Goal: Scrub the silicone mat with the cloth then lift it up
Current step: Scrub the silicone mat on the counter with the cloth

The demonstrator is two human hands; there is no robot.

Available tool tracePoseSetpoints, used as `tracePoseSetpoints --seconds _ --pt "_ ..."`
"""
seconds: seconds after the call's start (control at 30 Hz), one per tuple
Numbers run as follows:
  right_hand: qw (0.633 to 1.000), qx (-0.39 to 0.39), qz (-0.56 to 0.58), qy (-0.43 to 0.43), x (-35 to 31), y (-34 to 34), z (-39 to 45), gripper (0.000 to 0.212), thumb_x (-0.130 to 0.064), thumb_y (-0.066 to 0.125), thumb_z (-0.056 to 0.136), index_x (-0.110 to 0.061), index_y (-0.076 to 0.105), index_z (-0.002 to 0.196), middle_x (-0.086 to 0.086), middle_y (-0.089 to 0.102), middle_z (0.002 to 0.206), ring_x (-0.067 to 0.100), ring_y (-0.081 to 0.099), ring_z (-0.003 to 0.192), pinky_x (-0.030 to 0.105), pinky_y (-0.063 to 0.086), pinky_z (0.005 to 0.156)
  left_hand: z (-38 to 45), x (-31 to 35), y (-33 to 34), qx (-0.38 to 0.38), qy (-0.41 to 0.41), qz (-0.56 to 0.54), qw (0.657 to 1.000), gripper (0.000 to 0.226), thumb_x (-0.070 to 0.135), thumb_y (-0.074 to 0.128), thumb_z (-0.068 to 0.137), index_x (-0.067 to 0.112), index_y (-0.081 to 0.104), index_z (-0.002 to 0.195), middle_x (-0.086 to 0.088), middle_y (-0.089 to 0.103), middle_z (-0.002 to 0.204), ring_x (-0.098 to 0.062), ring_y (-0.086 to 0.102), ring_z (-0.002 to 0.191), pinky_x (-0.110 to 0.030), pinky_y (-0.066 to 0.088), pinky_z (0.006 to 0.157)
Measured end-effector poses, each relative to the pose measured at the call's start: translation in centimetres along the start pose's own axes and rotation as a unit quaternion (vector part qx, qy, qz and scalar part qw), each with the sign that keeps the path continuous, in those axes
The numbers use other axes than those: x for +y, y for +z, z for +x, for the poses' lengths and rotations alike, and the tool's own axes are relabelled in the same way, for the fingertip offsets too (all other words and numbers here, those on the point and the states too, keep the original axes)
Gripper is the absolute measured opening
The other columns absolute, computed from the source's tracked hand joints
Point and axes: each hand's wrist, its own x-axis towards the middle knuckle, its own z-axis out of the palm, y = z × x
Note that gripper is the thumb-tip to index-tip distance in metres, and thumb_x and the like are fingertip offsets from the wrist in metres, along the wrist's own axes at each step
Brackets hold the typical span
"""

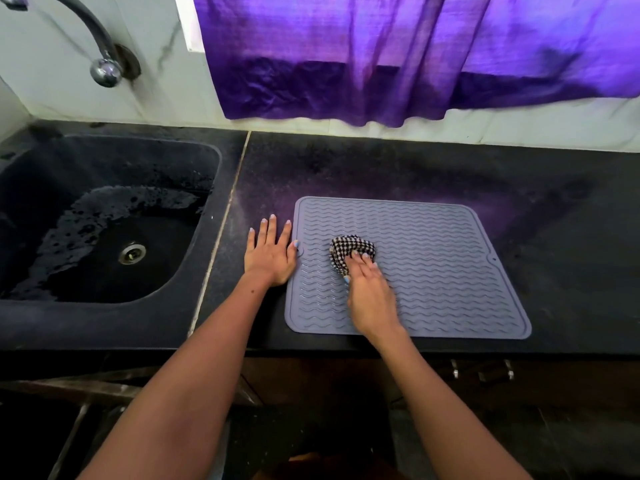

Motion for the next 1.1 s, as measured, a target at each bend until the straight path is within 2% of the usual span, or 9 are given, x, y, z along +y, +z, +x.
tracePoseSetpoints --seconds 0.13,0.23,0.33,0.57,0.73,0.87,0.93,1.0,1.1 --pt "0.999 -0.01 -0.019 -0.023 0.4 0.3 -0.3 0.057 -0.003 0.036 0.093 -0.01 0.019 0.147 0.007 0.019 0.156 0.018 0.012 0.145 0.027 0.003 0.117 -0.2 0.1 0.2 0.015 -0.003 0.003 1.0 0.055 0.041 0.012 0.101 0.021 0.001 0.151 -0.008 -0.009 0.159 -0.022 -0.01 0.146 -0.043 -0.009 0.118" --pt "0.997 -0.045 0.059 -0.006 0.7 -0.7 0.4 0.053 -0.004 0.039 0.094 -0.012 0.029 0.145 0.008 0.034 0.149 0.02 0.035 0.136 0.029 0.025 0.113 -0.2 0.1 0.3 0.019 -0.005 -0.003 1.0 0.055 0.041 0.013 0.101 0.022 0.002 0.151 -0.008 -0.008 0.159 -0.022 -0.009 0.146 -0.043 -0.008 0.118" --pt "0.936 -0.079 0.322 0.121 1.3 -4.1 1.9 0.039 -0.01 0.041 0.097 -0.018 0.046 0.135 0.01 0.059 0.123 0.013 0.056 0.082 0.02 0.047 0.066 -0.3 0.0 0.2 0.022 -0.001 -0.006 1.0 0.055 0.042 0.012 0.1 0.022 0.003 0.151 -0.008 -0.007 0.159 -0.022 -0.009 0.146 -0.043 -0.008 0.118" --pt "0.987 0.033 0.102 0.116 1.5 -3.2 -0.1 0.05 -0.007 0.042 0.095 -0.011 0.031 0.144 0.01 0.035 0.149 0.023 0.039 0.133 0.036 0.027 0.113 -0.3 -0.1 0.5 0.04 0.0 -0.005 0.999 0.056 0.042 0.014 0.1 0.022 0.006 0.151 -0.008 -0.004 0.159 -0.022 -0.006 0.147 -0.043 -0.006 0.118" --pt "0.997 0.019 -0.013 0.072 2.6 0.5 -0.5 0.058 -0.037 0.029 0.099 -0.005 0.019 0.147 0.011 0.019 0.155 0.02 0.013 0.145 0.029 0.003 0.118 -0.2 -0.1 0.6 0.044 -0.003 -0.007 0.999 0.056 0.042 0.014 0.1 0.023 0.007 0.151 -0.007 -0.003 0.159 -0.021 -0.006 0.147 -0.042 -0.007 0.118" --pt "0.998 0.024 -0.028 0.047 2.6 0.2 -0.5 0.053 -0.025 0.036 0.098 -0.007 0.023 0.146 0.009 0.024 0.154 0.018 0.018 0.144 0.028 0.007 0.118 -0.2 -0.1 0.6 0.045 -0.003 -0.012 0.999 0.056 0.042 0.015 0.099 0.023 0.008 0.151 -0.007 -0.003 0.159 -0.021 -0.006 0.147 -0.042 -0.006 0.118" --pt "0.998 0.001 0.025 0.064 2.8 -1.0 0.1 0.049 -0.016 0.041 0.096 -0.012 0.031 0.144 0.009 0.037 0.148 0.019 0.037 0.135 0.026 0.028 0.111 -0.3 -0.1 0.6 0.045 -0.003 -0.014 0.999 0.056 0.043 0.015 0.099 0.023 0.007 0.151 -0.007 -0.003 0.159 -0.021 -0.006 0.147 -0.042 -0.006 0.118" --pt "0.965 -0.011 0.212 0.157 3.1 -3.1 1.0 0.042 -0.015 0.045 0.096 -0.017 0.043 0.138 0.009 0.059 0.124 0.016 0.059 0.093 0.018 0.049 0.074 -0.3 -0.2 0.5 0.043 0.0 -0.013 0.999 0.056 0.043 0.014 0.099 0.022 0.007 0.151 -0.007 -0.003 0.159 -0.021 -0.006 0.147 -0.042 -0.006 0.118" --pt "0.878 0.088 0.393 0.26 3.6 -5.9 1.7 0.037 -0.018 0.046 0.097 -0.015 0.05 0.133 0.004 0.061 0.12 0.015 0.058 0.094 0.021 0.041 0.07 -0.3 -0.2 0.5 0.043 0.001 -0.013 0.999 0.056 0.043 0.015 0.1 0.022 0.007 0.151 -0.007 -0.003 0.159 -0.021 -0.006 0.147 -0.042 -0.006 0.118"
